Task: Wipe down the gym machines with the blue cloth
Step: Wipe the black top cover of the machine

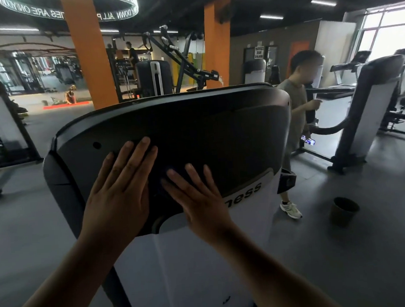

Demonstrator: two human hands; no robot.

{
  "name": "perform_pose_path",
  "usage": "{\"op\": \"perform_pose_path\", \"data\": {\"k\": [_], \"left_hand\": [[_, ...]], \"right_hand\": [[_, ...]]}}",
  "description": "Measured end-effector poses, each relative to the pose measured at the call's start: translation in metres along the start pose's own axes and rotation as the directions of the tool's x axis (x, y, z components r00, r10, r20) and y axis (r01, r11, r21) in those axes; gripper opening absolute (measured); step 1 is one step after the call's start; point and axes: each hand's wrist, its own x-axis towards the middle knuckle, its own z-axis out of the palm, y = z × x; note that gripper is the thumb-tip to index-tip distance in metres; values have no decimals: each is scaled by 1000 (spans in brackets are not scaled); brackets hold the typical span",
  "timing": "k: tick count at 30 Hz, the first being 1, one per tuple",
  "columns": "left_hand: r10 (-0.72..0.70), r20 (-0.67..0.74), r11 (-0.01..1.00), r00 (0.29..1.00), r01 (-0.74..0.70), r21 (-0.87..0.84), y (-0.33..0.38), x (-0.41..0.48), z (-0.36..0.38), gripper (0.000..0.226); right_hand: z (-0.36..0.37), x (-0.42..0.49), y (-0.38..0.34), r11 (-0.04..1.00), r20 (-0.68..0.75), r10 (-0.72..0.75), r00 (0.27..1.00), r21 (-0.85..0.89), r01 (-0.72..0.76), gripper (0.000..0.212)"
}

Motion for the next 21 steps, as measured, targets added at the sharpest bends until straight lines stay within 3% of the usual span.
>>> {"op": "perform_pose_path", "data": {"k": [3, 6, 8, 10, 13, 15, 19, 21], "left_hand": [[0, 35, 1000, 999, 0, 5, -11, -4, -8, 64], [-3, 71, 1000, 997, 1, 23, -22, -9, -15, 65], [2, 87, 999, 996, -6, 37, -30, -12, -18, 66], [14, 112, 999, 994, -19, 44, -38, -14, -22, 68], [48, 136, 998, 989, -54, 43, -51, -16, -27, 69], [48, 136, 998, 989, -53, 28, -56, -18, -30, 68], [40, 150, 999, 988, -45, 27, -65, -26, -35, 75], [42, 156, 999, 987, -47, 23, -69, -29, -36, 78]], "right_hand": [[-5, -4, 23, 982, -95, 187, 978, 9, -187, 87], [3, -5, 11, 900, -191, 435, 880, 123, -418, 74], [14, 1, -17, 919, -160, 391, 906, 127, -374, 71], [22, 6, -44, 984, -44, 160, 986, 80, -156, 77], [23, 12, -48, 994, 46, -109, 993, 16, 109, 80], [20, 12, -36, 998, -2, -67, 998, -12, 67, 82], [23, 10, -31, 973, -156, 230, 961, 16, -231, 75], [32, 18, -54, 976, -153, 219, 964, 43, -215, 65]]}}
